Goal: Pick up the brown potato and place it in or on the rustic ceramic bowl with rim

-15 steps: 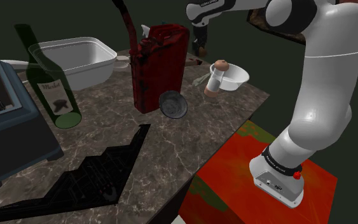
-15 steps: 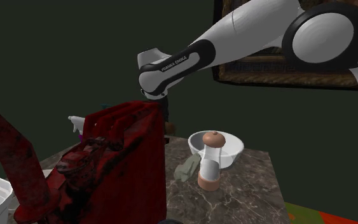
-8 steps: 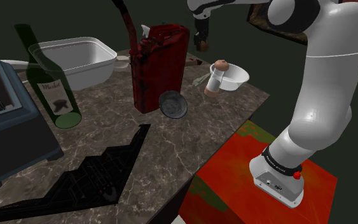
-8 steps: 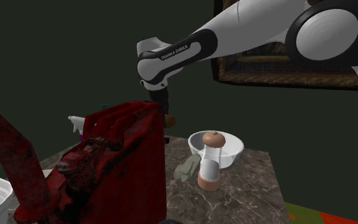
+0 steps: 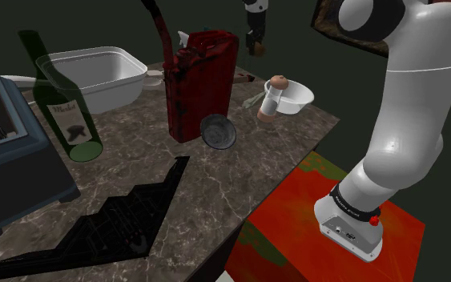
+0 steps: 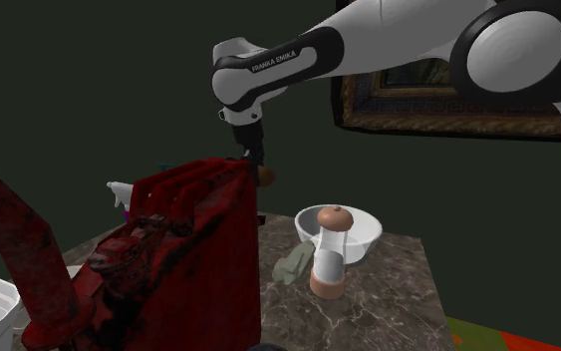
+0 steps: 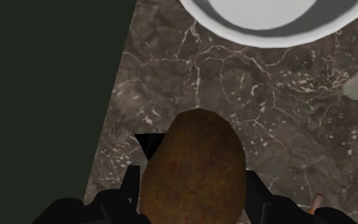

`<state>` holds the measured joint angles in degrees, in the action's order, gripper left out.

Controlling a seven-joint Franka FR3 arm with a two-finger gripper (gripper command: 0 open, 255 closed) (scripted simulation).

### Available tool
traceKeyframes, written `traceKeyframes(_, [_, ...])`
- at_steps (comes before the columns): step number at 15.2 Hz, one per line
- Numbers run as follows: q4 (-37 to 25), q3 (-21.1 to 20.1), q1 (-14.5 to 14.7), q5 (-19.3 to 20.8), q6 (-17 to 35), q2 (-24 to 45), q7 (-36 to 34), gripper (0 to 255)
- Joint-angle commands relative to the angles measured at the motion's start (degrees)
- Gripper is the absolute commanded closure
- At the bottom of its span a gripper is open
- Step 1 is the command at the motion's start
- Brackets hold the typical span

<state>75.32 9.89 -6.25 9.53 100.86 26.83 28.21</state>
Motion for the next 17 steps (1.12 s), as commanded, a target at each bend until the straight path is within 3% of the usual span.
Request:
traceKeyframes(1, [-2.0, 0.0, -0.1, -0.1, -1.8, 0.2, 0.4, 255])
traceKeyframes(3, [-3.3, 0.0, -0.1, -0.1, -3.0, 0.3, 0.6, 255])
traceKeyframes(9, [12.9, -1.4, 5.0, 2.1, 0.6, -11.0, -6.3, 255])
traceKeyframes(17, [27.1, -5.0, 10.6, 3.5, 1.6, -22.1, -16.0, 255])
